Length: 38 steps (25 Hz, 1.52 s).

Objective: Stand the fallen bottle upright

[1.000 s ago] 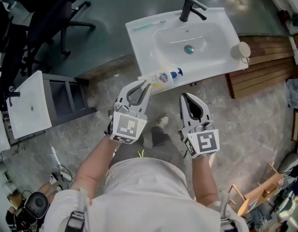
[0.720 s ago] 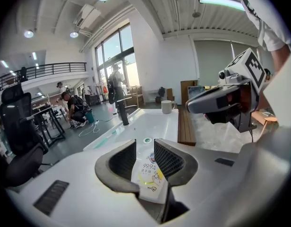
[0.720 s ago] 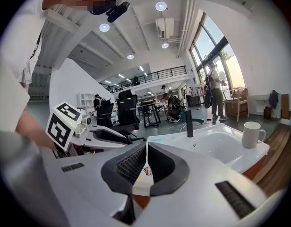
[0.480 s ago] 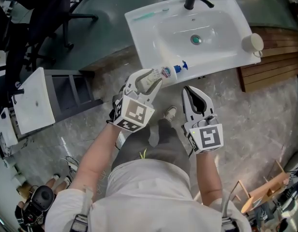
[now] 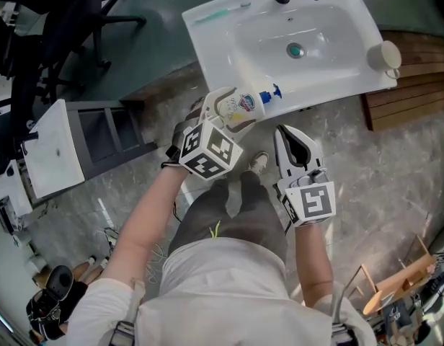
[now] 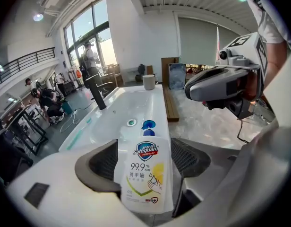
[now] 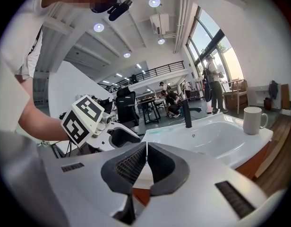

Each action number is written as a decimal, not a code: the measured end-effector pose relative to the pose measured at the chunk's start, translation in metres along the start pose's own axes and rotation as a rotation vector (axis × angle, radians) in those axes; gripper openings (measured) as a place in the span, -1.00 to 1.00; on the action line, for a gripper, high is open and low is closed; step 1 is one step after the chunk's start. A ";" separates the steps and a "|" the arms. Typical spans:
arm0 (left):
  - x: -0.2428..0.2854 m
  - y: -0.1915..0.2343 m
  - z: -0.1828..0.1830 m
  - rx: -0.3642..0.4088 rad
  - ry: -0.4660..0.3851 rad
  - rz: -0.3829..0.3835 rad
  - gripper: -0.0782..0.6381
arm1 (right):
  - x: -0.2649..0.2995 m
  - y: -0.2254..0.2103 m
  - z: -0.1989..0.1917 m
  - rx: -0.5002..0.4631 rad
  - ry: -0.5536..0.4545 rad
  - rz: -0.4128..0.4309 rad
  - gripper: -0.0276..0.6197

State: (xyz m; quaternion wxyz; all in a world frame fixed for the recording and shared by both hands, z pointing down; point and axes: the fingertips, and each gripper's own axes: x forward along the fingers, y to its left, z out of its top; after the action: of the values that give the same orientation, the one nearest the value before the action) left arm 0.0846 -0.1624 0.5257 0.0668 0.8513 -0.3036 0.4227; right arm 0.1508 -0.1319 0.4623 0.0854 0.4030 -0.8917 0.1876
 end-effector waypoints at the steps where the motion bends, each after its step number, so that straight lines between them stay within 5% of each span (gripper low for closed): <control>1: 0.003 0.000 0.001 0.002 0.007 -0.005 0.21 | 0.000 -0.002 -0.002 0.005 0.001 -0.003 -0.80; 18: 0.051 -0.008 -0.016 0.026 0.246 -0.144 0.43 | -0.010 -0.030 -0.023 0.051 0.005 -0.039 -0.80; 38: 0.082 -0.013 -0.034 -0.008 0.373 -0.194 0.54 | -0.016 -0.040 -0.026 0.061 0.010 -0.032 -0.80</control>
State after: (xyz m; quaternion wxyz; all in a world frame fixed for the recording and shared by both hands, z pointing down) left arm 0.1069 -0.1774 0.6113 0.1658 0.7834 -0.2043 0.5631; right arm 0.1916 -0.1352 0.4918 0.0807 0.4187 -0.8785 0.2154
